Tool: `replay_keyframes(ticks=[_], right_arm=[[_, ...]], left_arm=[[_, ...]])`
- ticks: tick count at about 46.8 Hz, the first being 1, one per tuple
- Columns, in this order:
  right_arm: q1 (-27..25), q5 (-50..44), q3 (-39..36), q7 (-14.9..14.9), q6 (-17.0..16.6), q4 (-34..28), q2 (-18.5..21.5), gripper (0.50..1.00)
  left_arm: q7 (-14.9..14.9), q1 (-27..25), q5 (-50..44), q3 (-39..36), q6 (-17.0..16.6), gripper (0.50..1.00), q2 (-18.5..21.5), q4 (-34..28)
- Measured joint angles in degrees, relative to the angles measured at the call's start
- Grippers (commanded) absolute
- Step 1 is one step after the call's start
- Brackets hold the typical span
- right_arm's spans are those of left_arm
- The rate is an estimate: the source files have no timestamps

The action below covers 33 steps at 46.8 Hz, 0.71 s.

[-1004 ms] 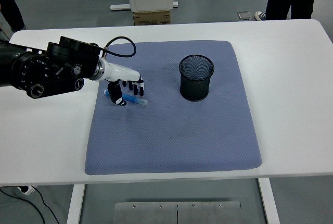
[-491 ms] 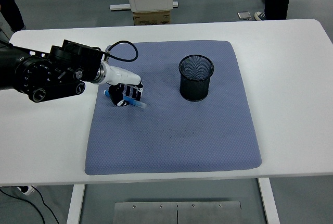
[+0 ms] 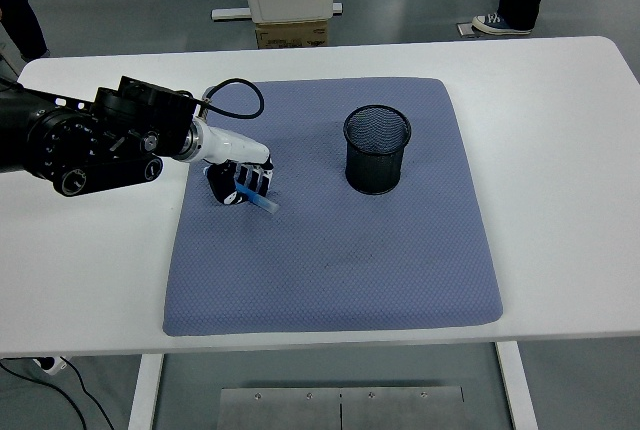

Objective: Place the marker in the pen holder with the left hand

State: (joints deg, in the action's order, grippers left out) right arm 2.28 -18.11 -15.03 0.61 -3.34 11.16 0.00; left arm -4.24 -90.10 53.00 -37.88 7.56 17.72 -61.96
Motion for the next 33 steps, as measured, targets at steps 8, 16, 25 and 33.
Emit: replay_keyframes(ticks=[8, 16, 25, 33], right_arm=[[0.0, 0.0, 0.0, 0.0, 0.0, 0.0, 0.0, 1.0], [0.0, 0.0, 0.0, 0.0, 0.0, 0.0, 0.0, 1.0], [0.0, 0.0, 0.0, 0.0, 0.0, 0.0, 0.0, 1.0], [0.0, 0.0, 0.0, 0.0, 0.0, 0.0, 0.0, 1.0]], left_arm=[[-0.4, -0.4, -0.1, 0.0, 0.0, 0.5, 0.2, 0.0], [-0.9, -0.7, -0.8, 0.1, 0.0, 0.5, 0.5, 0.0], [-1.5, -1.1, -3.3, 0.3, -0.1, 0.5, 0.6, 0.1], [-1.6, -1.6, -6.2, 0.8, -0.1, 0.5, 0.8, 0.2]])
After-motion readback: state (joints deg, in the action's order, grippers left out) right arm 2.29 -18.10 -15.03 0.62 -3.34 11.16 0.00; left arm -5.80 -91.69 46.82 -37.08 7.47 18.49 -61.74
